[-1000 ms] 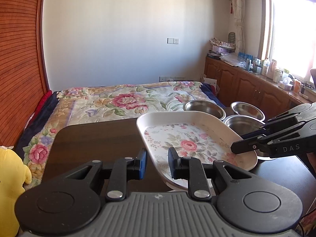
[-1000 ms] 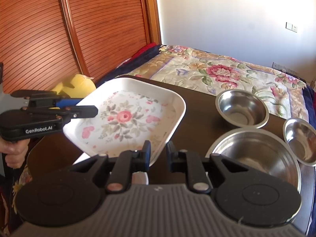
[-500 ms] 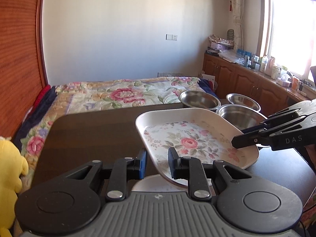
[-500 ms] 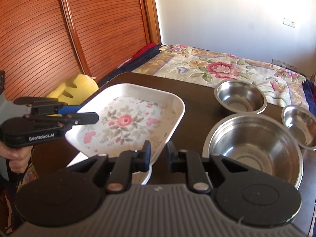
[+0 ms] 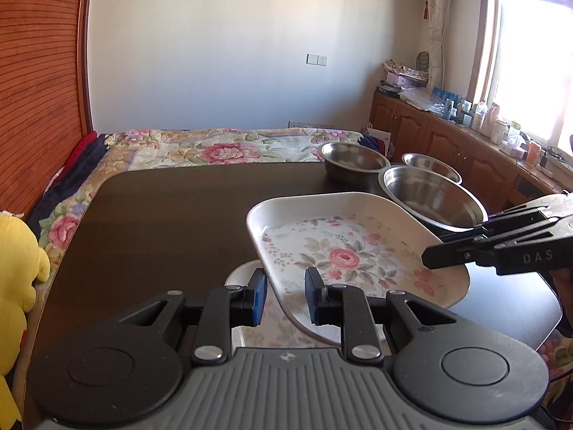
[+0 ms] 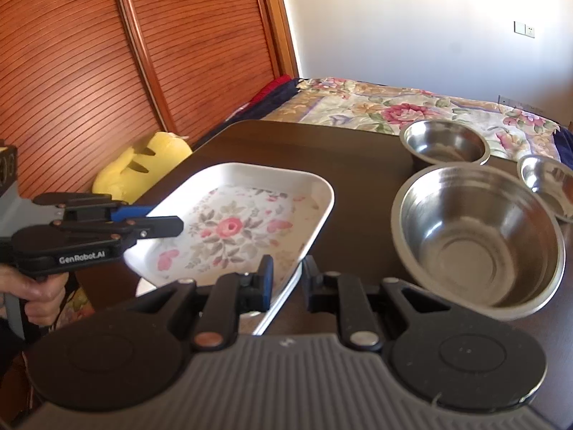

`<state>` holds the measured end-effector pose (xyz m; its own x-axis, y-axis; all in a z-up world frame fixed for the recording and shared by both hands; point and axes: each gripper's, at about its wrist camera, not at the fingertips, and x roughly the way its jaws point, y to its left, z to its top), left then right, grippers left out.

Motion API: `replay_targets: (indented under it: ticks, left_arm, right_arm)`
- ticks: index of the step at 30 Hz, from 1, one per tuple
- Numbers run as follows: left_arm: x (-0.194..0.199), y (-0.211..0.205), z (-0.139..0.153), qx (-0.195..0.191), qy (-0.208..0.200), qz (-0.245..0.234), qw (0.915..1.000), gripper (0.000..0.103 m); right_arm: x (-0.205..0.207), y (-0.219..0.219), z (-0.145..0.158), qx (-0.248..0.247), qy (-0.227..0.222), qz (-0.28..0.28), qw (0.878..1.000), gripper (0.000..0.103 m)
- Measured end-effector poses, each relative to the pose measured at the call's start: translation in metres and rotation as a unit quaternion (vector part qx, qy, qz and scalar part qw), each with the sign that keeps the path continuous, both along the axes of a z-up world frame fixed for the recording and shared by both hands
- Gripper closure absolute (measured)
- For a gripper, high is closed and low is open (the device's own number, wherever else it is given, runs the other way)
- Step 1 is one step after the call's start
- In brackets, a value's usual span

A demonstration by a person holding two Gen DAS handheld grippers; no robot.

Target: Organize plates and bowls

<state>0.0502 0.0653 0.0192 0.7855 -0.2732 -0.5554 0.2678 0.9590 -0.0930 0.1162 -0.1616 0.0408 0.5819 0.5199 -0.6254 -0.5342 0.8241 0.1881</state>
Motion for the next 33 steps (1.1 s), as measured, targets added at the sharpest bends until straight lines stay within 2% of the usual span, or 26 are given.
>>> replay_targets:
  ticks: [14, 33]
  left_arm:
    - [-0.018, 0.009, -0.013, 0.009, 0.018, 0.009, 0.9998, 0.080]
    - [-0.010, 0.011, -0.026, 0.014, 0.026, 0.017, 0.9994, 0.080]
  right_arm:
    - [-0.014, 0.003, -0.008, 0.012, -0.004, 0.014, 1.000, 0.084]
    - [-0.019, 0.006, -0.024, 0.018, -0.008, 0.007, 1.000, 0.084]
